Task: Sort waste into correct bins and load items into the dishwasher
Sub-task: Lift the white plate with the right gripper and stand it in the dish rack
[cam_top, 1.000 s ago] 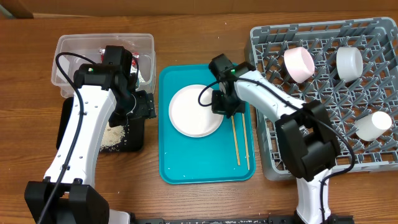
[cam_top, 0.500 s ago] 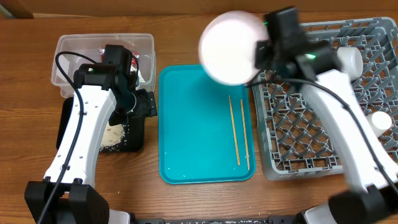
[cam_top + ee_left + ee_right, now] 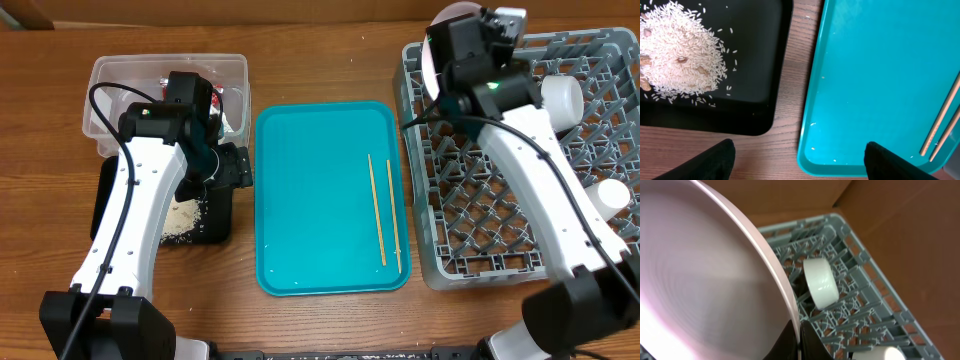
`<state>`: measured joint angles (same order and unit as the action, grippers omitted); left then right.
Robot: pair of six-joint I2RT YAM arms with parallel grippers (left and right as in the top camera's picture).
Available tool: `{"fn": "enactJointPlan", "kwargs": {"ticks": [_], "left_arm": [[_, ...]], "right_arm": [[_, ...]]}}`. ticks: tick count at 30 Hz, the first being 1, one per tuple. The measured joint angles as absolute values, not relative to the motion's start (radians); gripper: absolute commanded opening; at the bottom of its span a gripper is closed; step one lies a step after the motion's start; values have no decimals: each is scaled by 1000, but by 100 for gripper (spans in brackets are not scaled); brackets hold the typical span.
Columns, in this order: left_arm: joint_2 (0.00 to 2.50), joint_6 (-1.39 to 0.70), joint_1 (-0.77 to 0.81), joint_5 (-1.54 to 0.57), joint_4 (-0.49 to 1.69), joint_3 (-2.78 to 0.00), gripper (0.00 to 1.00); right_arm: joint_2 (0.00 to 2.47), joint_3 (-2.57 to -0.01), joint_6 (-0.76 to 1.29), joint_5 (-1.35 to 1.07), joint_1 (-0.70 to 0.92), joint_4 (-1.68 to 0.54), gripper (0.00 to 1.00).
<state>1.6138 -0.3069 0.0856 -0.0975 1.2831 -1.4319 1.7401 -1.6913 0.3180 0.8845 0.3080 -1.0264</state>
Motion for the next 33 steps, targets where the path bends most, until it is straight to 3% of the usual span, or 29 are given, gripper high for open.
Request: {"fn": "enactJointPlan", "kwargs": {"ticks": [11, 12, 14, 15, 30, 33], "left_arm": [[1614, -307, 86, -98, 1283, -1432, 84], [1614, -307, 86, -98, 1283, -1432, 84], [1614, -307, 86, -98, 1283, -1432, 84], [1614, -307, 86, -98, 1283, -1432, 84], [1614, -307, 86, -98, 1283, -1432, 85], [1614, -307, 86, -98, 1283, -1432, 86]], "right_arm": [[1812, -1612, 415, 844, 308, -1038, 4], [1812, -1612, 418, 838, 308, -1039, 9], [1812, -1612, 424, 818, 308, -1040, 39], [1812, -1612, 429, 799, 308, -1039, 43], [1750, -1610, 441, 654, 308, -1073, 45], [1666, -1610, 435, 567, 308, -1062, 50]]}}
